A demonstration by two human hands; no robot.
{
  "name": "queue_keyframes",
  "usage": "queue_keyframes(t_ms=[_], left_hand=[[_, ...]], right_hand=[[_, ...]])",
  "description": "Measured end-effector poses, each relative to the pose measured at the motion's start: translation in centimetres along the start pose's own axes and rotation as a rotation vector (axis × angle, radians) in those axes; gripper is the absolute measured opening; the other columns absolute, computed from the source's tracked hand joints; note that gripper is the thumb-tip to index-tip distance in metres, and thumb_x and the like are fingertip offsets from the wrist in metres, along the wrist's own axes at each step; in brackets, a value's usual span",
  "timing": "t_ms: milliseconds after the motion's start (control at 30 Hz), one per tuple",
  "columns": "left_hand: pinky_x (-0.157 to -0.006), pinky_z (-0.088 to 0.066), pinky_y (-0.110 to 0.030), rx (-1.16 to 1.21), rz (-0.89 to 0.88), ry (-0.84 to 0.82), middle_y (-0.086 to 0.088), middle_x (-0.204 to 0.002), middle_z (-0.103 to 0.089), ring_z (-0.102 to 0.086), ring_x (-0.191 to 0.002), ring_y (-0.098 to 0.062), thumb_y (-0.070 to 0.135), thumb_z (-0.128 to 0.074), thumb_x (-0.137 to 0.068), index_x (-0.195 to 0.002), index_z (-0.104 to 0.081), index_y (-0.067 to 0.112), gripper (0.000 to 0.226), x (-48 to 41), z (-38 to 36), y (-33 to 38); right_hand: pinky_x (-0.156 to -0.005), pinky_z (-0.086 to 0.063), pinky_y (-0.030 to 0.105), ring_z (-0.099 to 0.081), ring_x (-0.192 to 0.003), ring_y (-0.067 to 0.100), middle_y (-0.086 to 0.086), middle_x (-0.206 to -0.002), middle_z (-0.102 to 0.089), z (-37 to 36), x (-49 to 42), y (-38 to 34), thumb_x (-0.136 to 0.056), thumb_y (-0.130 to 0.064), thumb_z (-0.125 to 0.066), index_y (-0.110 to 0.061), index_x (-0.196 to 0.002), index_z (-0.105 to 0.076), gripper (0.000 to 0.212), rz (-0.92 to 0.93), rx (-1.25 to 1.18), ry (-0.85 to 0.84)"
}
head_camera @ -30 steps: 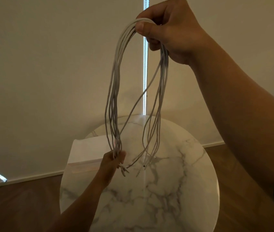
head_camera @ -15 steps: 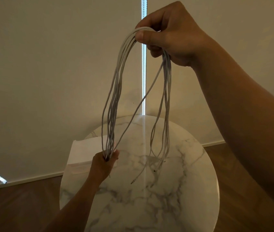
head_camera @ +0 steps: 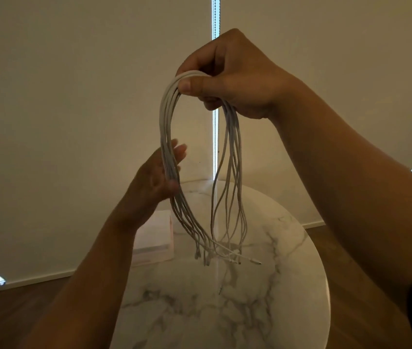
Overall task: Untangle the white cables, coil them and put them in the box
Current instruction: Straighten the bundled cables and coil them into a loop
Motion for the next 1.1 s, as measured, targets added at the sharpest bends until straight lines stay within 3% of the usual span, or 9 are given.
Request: queue_keyframes(t_ms=[167, 300, 433, 500, 567, 667, 900, 1000, 1100], left_hand=[[-0.117, -0.023, -0.058, 0.110, 0.055, -0.210, -0.018, -0.154, -0.034, -0.031, -0.144, -0.029, 0.047, -0.084, -0.067, -0.152, -0.019, 0.005, 0.114, -4.1, -3.8, -0.7], [-0.112, -0.033, -0.056, 0.226, 0.125, -0.340, -0.025, -0.138, -0.050, -0.044, -0.134, -0.039, 0.032, -0.078, -0.077, -0.145, -0.034, 0.003, 0.086, -3.8, -6.8, -2.7], [-0.092, -0.044, -0.063, 0.237, 0.167, -0.250, -0.014, -0.081, -0.065, -0.063, -0.081, -0.033, 0.041, -0.072, -0.082, -0.093, -0.065, 0.011, 0.032, -2.1, -8.9, -6.0], [-0.077, -0.049, -0.057, 0.229, 0.250, -0.148, -0.006, -0.063, -0.058, -0.057, -0.062, -0.025, 0.051, -0.073, -0.078, -0.072, -0.063, 0.018, 0.035, -0.3, -9.7, -8.4], [-0.057, -0.040, -0.040, 0.329, 0.312, -0.028, -0.002, -0.053, -0.046, -0.044, -0.049, -0.018, 0.057, -0.076, -0.074, -0.062, -0.055, 0.020, 0.044, 1.6, -10.1, -10.3], [-0.047, -0.022, -0.032, 0.490, 0.300, 0.063, 0.000, -0.051, -0.032, -0.030, -0.042, -0.013, 0.052, -0.077, -0.075, -0.060, -0.049, 0.022, 0.044, 3.1, -9.7, -11.0], [-0.041, -0.032, -0.022, 0.654, 0.218, 0.082, 0.003, -0.052, -0.040, -0.035, -0.040, -0.010, 0.055, -0.068, -0.082, -0.073, -0.055, 0.011, 0.047, 4.4, -6.6, -11.3], [-0.041, -0.029, -0.022, 0.660, 0.280, 0.152, 0.002, -0.050, -0.034, -0.028, -0.039, -0.010, 0.069, -0.065, -0.076, -0.083, -0.056, 0.007, 0.063, 5.0, -5.8, -11.5], [-0.043, -0.021, -0.027, 0.616, 0.304, 0.188, 0.001, -0.051, -0.032, -0.022, -0.041, -0.012, 0.073, -0.061, -0.076, -0.080, -0.054, 0.010, 0.063, 5.0, -5.7, -11.6]], right_hand=[[-0.062, -0.054, 0.030, -0.058, -0.060, 0.006, -0.013, -0.068, -0.068, -0.9, -0.3, 0.2, -0.090, -0.012, -0.067, -0.004, -0.099, -0.073, 0.013, -0.023, -0.038, -0.018], [-0.063, -0.055, 0.030, -0.060, -0.064, 0.009, -0.011, -0.074, -0.070, -1.5, -0.1, 0.6, -0.089, -0.009, -0.068, -0.004, -0.098, -0.073, 0.012, -0.037, -0.038, -0.058], [-0.061, -0.051, 0.027, -0.055, -0.059, 0.010, -0.008, -0.066, -0.066, -0.5, -0.1, 1.3, -0.090, -0.008, -0.067, -0.005, -0.096, -0.073, 0.009, -0.048, -0.109, 0.037], [-0.058, -0.047, 0.028, -0.051, -0.056, 0.014, -0.005, -0.063, -0.062, 0.6, -0.3, 1.2, -0.090, -0.007, -0.065, -0.006, -0.093, -0.072, 0.007, -0.028, -0.188, 0.112], [-0.057, -0.043, 0.028, -0.046, -0.055, 0.016, -0.003, -0.060, -0.056, 1.8, -0.4, 1.3, -0.092, -0.007, -0.063, -0.004, -0.093, -0.071, 0.008, 0.001, -0.247, 0.158], [-0.057, -0.042, 0.028, -0.044, -0.055, 0.016, -0.002, -0.060, -0.053, 2.4, -0.4, 2.1, -0.093, -0.008, -0.062, -0.002, -0.094, -0.070, 0.010, -0.004, -0.253, 0.206], [-0.054, -0.036, 0.028, -0.039, -0.054, 0.015, -0.001, -0.056, -0.048, 2.8, 0.4, 6.6, -0.091, -0.004, -0.063, 0.012, -0.099, -0.068, 0.018, -0.156, -0.416, 0.374], [-0.054, -0.035, 0.028, -0.036, -0.055, 0.017, 0.003, -0.059, -0.045, 2.9, 1.1, 8.7, -0.091, -0.004, -0.063, 0.010, -0.096, -0.068, 0.016, -0.228, -0.463, 0.430], [-0.054, -0.033, 0.029, -0.035, -0.056, 0.018, 0.006, -0.061, -0.042, 2.8, 1.6, 9.8, -0.092, -0.003, -0.061, 0.010, -0.096, -0.067, 0.015, -0.250, -0.480, 0.437]])
Point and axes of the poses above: each hand's wrist, its own x-axis away from the middle knuckle, its own z-axis out of the back of the hand, y = z × x, the point moved 4 cm from there along -x, towards the middle knuckle
